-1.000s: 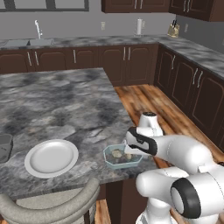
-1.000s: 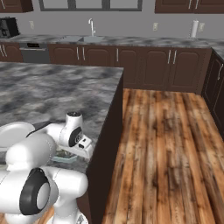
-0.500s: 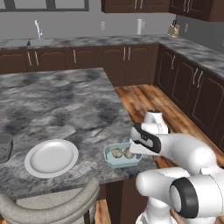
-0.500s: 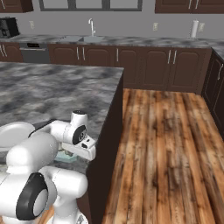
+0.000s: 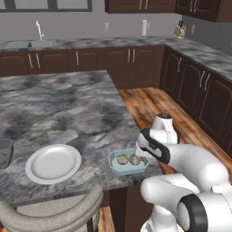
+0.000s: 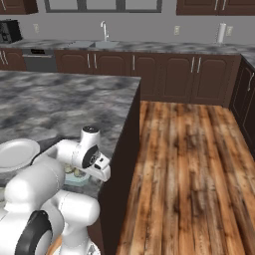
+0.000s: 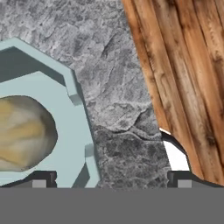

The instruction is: Place two dumplings into each of the tupperware containers and then place the containers in the fridge.

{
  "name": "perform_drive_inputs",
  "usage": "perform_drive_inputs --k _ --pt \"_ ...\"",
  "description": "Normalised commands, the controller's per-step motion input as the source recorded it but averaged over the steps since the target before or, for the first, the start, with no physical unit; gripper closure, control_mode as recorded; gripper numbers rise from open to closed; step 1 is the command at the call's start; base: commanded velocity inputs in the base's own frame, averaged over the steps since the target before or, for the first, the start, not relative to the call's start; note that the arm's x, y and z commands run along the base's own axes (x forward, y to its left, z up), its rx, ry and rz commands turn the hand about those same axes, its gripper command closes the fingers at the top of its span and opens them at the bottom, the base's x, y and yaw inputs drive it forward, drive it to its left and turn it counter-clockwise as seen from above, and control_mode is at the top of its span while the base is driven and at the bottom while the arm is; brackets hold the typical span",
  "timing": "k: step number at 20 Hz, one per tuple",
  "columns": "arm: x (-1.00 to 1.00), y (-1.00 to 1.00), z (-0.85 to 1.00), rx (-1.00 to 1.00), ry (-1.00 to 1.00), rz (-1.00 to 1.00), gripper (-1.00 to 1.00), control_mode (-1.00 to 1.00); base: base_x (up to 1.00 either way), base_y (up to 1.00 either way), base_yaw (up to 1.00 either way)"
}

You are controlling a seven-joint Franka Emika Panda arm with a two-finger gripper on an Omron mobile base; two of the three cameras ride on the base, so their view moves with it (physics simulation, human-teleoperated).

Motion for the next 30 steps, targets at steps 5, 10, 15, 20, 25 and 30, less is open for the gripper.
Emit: perform_drive_inputs --k 5,10,15,20,25,30 --pt "-0.11 0.02 -0.39 0.00 -0.01 0.00 -1.00 -1.00 0.00 0.00 0.00" --pt "-0.36 0.00 -0.38 0.00 -0.03 0.00 -1.00 -1.00 0.00 0.00 0.00" --pt "-0.06 0.00 -0.21 0.00 -0.19 0.00 -1.00 -1.00 0.00 0.00 0.00" --pt "0.00 0.00 -0.28 0.00 -0.12 0.00 -1.00 -1.00 0.00 0.00 0.00" --pt "0.00 -0.03 -0.39 0.00 -0.02 0.00 -1.00 -1.00 0.00 0.00 0.00" --pt "0.00 0.03 -0.38 0.00 -0.03 0.03 -1.00 -1.00 0.00 0.00 0.00"
